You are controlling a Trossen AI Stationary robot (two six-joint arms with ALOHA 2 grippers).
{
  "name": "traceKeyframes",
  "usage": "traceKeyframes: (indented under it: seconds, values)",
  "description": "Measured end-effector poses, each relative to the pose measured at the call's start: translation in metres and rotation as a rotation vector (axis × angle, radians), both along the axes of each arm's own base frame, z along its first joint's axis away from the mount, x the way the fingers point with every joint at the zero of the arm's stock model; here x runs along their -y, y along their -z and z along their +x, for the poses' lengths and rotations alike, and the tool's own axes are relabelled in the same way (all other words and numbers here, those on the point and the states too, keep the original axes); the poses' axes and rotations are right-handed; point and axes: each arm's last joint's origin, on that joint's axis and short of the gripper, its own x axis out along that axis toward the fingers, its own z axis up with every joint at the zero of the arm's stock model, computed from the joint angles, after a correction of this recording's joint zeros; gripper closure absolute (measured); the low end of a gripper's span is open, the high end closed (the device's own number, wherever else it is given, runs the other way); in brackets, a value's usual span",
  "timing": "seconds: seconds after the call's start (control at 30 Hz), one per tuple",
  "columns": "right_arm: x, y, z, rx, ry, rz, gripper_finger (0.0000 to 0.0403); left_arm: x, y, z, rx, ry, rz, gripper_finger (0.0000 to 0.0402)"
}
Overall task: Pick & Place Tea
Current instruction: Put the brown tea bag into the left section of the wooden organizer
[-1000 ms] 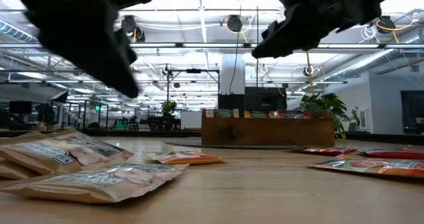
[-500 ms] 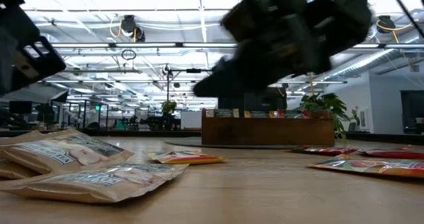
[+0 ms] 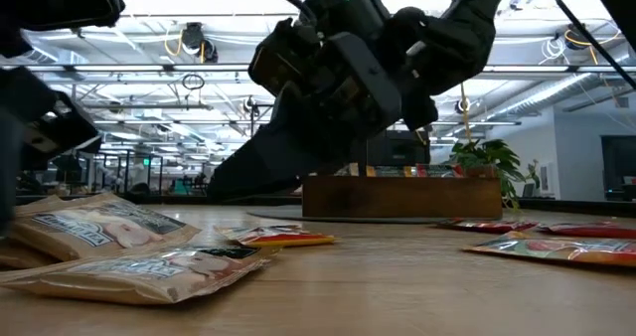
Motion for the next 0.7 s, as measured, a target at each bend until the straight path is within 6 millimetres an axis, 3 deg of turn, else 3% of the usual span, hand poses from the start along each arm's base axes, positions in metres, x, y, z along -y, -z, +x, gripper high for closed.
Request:
traceKeyframes:
  seconds: [0.27,0.7]
  values:
    - [0.0029,0.0009,0.0000,-0.029,0.024,0.026,0.0230,-0.0037,0.0013,0.0002,0.004,-0.010,0.054,0.0371]
    - [0.0043,0.0052,-0.0023,-0.080,0.027,0.017,0.0233,-0.0088,0.0030,0.0003,-0.004,-0.036,0.107,0.0371]
